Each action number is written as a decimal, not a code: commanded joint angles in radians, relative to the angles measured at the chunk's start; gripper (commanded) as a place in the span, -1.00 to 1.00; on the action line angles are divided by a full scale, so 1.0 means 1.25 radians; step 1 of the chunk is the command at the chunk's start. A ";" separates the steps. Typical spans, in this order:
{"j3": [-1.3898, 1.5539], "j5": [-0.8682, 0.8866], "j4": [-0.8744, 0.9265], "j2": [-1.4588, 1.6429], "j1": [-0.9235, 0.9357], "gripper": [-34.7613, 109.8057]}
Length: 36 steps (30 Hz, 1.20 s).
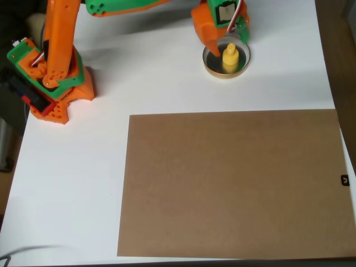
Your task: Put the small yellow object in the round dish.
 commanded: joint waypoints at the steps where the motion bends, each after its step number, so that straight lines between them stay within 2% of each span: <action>1: 0.005 -0.025 0.009 0.061 0.001 -0.22; 11: 0.307 -0.163 -0.017 0.387 0.121 -0.21; 19: 0.565 -0.271 -0.040 0.649 0.274 -0.22; 28: 0.692 -0.360 -0.055 0.812 0.509 -0.22; 36: 0.799 -0.371 -0.164 0.887 0.762 -0.23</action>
